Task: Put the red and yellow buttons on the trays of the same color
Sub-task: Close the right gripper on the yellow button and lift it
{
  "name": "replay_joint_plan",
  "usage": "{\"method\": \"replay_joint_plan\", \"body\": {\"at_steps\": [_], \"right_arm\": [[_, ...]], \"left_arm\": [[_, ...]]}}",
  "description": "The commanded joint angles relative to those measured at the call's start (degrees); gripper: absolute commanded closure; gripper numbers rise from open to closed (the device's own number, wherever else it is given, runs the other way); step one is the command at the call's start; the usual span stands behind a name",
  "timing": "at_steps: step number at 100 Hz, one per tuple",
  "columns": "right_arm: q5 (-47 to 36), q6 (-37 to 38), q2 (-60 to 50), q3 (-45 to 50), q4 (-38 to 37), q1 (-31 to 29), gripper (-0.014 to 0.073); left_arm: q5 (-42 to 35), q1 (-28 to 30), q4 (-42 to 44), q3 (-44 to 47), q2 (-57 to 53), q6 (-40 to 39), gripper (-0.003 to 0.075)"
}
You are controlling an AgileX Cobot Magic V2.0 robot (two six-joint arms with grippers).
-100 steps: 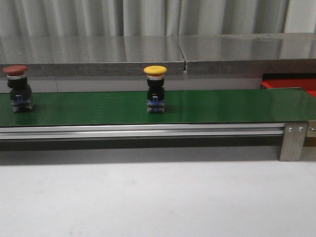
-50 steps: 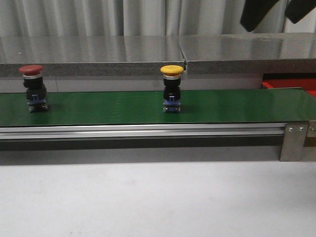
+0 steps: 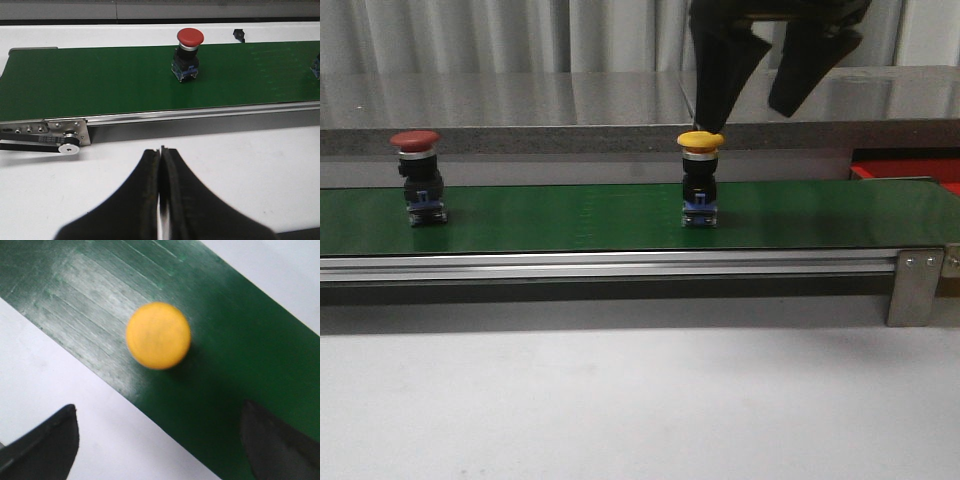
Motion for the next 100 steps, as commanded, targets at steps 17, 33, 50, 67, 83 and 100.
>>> {"method": "replay_joint_plan", "body": {"at_steps": [17,33,50,67,83,100], "right_arm": [[-4.6,-1.9,3.6,-4.3,0.3,-0.1,-0.0046],[-6.7,-1.9,4.9,-4.3,-0.3,-0.1,0.0176],[-7.9,-1.0,4.5,-4.3,-0.3,-0.2,0.0307],[-7.2,0.5,3.1,-4.2,-0.3,-0.6,0.0307],[-7.4,4.3,0.0,-2.7,-0.4,-2.7,0.0307],[-8.5,5.2,-5.0,2.9,-0.4,-7.1,0.0307]], "left_arm": [[-4.1,-0.5,-0.5,-1.6,0.3,-0.1,0.0739],[-4.1,-0.5,-0.5,-1.6,0.3,-0.1,0.0739],[-4.1,-0.5,-0.5,-1.6,0.3,-0.1,0.0739],[-4.1,-0.5,-0.5,-1.6,0.3,-0.1,0.0739],[-4.1,-0.5,-0.5,-1.6,0.3,-0.1,0.0739],[-4.1,-0.5,-0.5,-1.6,0.3,-0.1,0.0739]]}}
